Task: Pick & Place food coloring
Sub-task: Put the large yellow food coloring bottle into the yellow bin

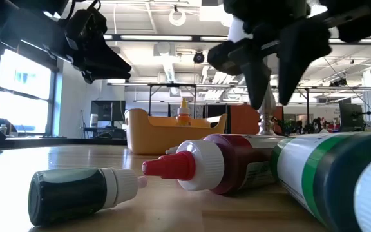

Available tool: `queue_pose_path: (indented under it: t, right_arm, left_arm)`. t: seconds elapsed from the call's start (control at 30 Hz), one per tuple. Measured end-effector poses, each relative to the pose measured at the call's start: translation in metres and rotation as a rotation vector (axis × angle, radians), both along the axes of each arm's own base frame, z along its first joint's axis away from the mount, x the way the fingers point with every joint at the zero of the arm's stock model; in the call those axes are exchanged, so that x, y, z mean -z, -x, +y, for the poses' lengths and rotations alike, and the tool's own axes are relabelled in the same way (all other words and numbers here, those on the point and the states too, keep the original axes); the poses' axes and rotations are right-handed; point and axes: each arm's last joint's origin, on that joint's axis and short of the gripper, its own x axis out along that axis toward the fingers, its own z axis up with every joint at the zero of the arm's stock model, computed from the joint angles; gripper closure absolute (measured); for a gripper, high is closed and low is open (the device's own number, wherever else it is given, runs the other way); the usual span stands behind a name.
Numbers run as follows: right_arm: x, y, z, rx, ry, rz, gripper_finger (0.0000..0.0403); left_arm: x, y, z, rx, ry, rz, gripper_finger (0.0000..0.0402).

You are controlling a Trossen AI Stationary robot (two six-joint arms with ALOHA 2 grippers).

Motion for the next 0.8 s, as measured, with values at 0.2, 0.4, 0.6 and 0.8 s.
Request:
queue_pose_path:
  t: [0.2,0.4,0.6,0.8]
  right_arm:
    - [0.001,0.006,0.021,-0.261,0.05,-0.075,0.026]
    - [0.016,0.002,0.026,-0.251,0.096,-0.177,0.026]
    - [0.021,0.003,0.017,-0.125,0.056,-0.109,0.026]
    - [0.023,0.009,0.024,-0.262,0.094,-0.103,0.026]
  left_arm:
    - [0.0,0.0,0.001,-0.024,-0.007,0.0,0.0232]
    - [0.0,0.0,0.001,-0.03,0.015,-0.004,0.0232]
    - [0.0,0.0,0.0,-0.032,0.045,-0.011,0.0232]
    - [0.0,0.0,0.0,-0.023,0.049,-0.011,0.0232]
